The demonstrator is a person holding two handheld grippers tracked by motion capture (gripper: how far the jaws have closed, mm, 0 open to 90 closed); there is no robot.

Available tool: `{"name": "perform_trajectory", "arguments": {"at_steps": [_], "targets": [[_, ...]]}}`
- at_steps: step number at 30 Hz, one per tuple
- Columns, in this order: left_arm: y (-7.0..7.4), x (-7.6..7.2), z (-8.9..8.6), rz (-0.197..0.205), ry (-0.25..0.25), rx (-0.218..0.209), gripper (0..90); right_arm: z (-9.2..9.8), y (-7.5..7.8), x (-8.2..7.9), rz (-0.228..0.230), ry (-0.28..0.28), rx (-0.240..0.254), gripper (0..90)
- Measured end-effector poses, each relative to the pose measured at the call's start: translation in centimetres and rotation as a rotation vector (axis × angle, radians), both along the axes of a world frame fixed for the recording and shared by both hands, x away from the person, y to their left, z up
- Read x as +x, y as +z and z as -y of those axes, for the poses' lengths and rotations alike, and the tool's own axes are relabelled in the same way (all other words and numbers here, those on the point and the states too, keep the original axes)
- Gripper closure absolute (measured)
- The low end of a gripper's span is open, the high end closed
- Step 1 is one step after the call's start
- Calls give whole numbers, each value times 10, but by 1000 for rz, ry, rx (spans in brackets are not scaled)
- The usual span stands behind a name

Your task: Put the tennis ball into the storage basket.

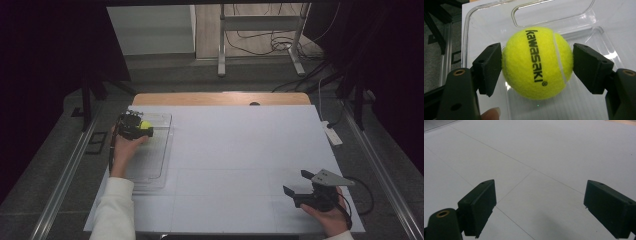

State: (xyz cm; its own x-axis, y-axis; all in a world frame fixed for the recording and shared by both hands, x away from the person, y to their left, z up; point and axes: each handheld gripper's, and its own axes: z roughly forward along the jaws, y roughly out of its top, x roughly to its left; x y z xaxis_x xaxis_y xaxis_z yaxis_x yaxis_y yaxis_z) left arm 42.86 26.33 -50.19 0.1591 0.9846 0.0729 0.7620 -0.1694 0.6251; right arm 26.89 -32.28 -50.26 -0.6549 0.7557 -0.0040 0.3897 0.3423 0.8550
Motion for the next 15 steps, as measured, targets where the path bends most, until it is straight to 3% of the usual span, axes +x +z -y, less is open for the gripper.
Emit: {"name": "perform_trajectory", "arguments": {"at_steps": [15], "targets": [[-1, 0, 2, 3, 1, 26, 259, 0, 0, 0, 1, -1, -4, 114]]}}
